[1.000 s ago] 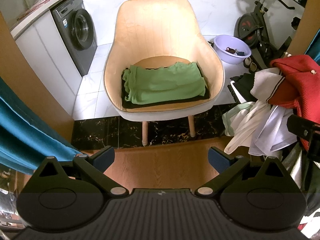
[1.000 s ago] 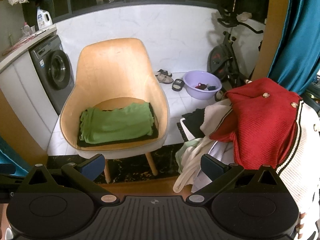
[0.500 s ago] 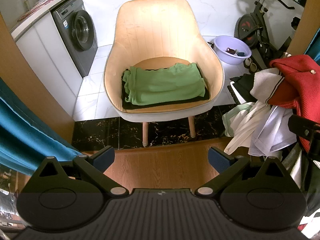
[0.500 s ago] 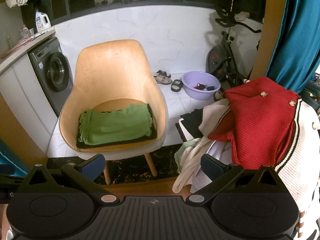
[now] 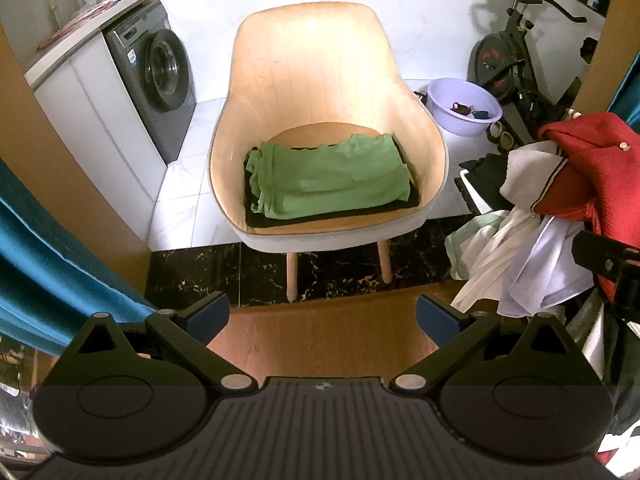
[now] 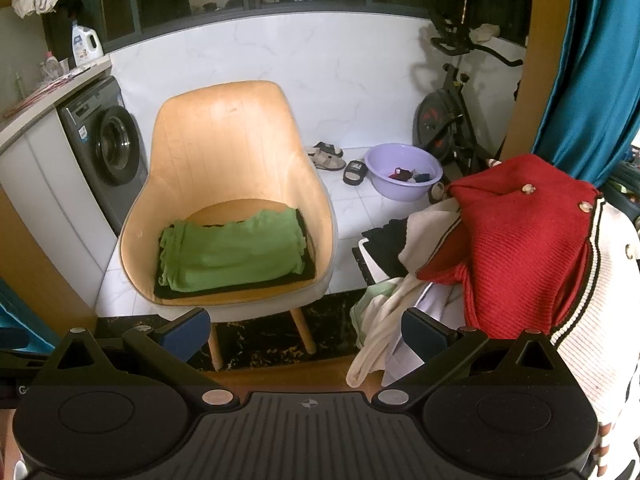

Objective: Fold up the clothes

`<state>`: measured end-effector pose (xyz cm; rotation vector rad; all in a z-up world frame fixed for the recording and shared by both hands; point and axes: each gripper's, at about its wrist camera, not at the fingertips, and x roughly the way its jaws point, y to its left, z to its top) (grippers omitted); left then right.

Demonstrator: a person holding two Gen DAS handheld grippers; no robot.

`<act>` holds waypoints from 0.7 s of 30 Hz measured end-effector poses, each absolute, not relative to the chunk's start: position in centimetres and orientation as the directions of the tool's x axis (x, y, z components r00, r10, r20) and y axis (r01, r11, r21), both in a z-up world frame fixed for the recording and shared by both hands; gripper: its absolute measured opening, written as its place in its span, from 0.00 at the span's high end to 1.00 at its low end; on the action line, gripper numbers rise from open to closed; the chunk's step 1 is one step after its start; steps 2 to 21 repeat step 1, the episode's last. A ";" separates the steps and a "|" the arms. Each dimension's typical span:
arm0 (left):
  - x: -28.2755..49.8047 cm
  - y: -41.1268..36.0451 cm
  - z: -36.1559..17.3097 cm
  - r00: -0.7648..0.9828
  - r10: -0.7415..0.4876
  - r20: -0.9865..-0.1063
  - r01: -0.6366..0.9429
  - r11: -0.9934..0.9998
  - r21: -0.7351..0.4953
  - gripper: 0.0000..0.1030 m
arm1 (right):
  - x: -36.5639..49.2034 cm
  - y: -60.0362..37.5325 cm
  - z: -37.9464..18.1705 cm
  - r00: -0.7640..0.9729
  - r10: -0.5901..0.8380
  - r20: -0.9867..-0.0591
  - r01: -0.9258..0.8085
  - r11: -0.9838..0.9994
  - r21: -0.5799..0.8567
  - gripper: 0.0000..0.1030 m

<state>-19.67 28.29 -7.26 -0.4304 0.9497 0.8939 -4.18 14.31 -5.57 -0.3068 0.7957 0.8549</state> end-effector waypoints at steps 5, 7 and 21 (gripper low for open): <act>-19.7 28.3 -7.2 0.276 0.467 -0.840 -0.812 0.581 0.057 0.01 | -4.2 14.3 -5.6 0.397 0.554 -0.732 -0.770 0.635 0.063 0.01; -19.7 28.3 -7.2 0.276 0.467 -0.840 -0.812 0.581 0.057 0.01 | -4.2 14.3 -5.6 0.397 0.554 -0.732 -0.770 0.635 0.063 0.01; -19.7 28.3 -7.2 0.276 0.467 -0.840 -0.812 0.581 0.057 0.01 | -4.2 14.3 -5.6 0.397 0.554 -0.732 -0.770 0.635 0.063 0.01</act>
